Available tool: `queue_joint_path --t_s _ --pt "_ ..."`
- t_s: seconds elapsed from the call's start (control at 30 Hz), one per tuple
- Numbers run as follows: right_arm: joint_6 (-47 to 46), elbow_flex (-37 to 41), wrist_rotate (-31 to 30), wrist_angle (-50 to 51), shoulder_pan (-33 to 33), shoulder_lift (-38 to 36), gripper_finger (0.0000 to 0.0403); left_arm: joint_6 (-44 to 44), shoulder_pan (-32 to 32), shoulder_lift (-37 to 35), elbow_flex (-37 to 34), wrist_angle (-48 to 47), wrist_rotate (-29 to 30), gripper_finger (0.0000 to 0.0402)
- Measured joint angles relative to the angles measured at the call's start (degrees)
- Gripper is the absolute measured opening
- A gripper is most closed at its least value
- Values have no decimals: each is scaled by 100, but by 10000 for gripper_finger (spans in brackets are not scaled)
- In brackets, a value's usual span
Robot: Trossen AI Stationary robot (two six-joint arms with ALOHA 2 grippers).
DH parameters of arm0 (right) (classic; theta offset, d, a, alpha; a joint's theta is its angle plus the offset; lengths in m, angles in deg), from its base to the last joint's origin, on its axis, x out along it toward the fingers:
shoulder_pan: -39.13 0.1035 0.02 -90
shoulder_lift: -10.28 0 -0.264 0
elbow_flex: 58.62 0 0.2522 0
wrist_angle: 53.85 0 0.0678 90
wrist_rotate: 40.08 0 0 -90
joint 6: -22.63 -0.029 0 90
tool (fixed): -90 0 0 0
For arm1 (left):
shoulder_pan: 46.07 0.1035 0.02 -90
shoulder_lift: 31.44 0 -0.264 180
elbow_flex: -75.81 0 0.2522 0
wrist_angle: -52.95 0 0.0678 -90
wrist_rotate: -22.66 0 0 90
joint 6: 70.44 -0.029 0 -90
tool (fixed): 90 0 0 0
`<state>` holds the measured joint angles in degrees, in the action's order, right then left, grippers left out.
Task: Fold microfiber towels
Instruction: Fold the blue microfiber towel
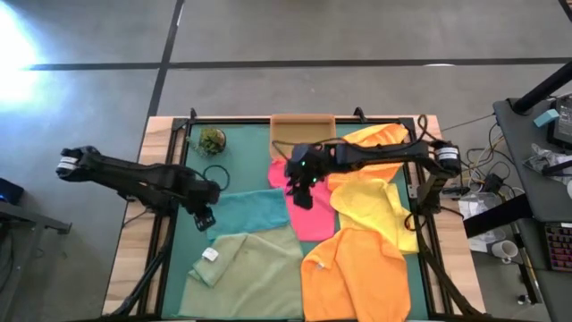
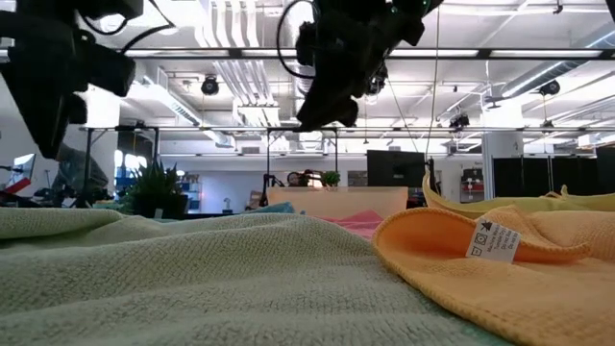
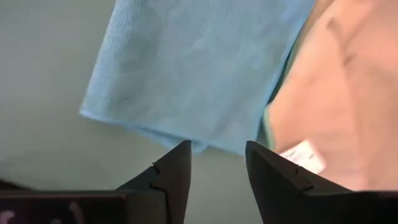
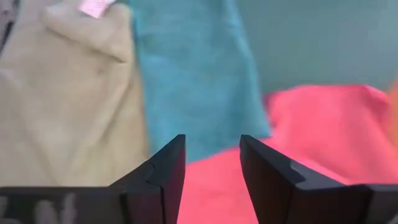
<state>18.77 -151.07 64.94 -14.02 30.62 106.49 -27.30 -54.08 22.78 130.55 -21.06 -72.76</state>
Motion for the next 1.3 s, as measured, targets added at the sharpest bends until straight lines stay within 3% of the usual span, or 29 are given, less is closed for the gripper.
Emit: queue_joint_path --t_s 0.1,0.27,0.4,0.5,0.7,1.1,1.3 --pt "-109 193 109 5 -246 -33 143 587 0 -639 -557 472 120 137" --pt "-618 632 869 -428 -466 32 135 1695 0 -1556 -1264 789 332 137" --pt "-933 826 942 -935 -478 80 130 1938 1 -1978 -1336 832 470 137" --pt "-1087 831 940 -1077 -480 156 127 2120 5 -2068 -1325 806 928 137" --pt "-1285 792 885 -1068 -480 218 129 2559 36 -1587 -1330 832 1475 137" --pt "-1392 789 616 -1142 -484 218 116 2796 55 397 -1223 819 1447 137" --pt "-1160 789 639 -1164 -501 218 120 3155 55 703 -917 769 1349 137"
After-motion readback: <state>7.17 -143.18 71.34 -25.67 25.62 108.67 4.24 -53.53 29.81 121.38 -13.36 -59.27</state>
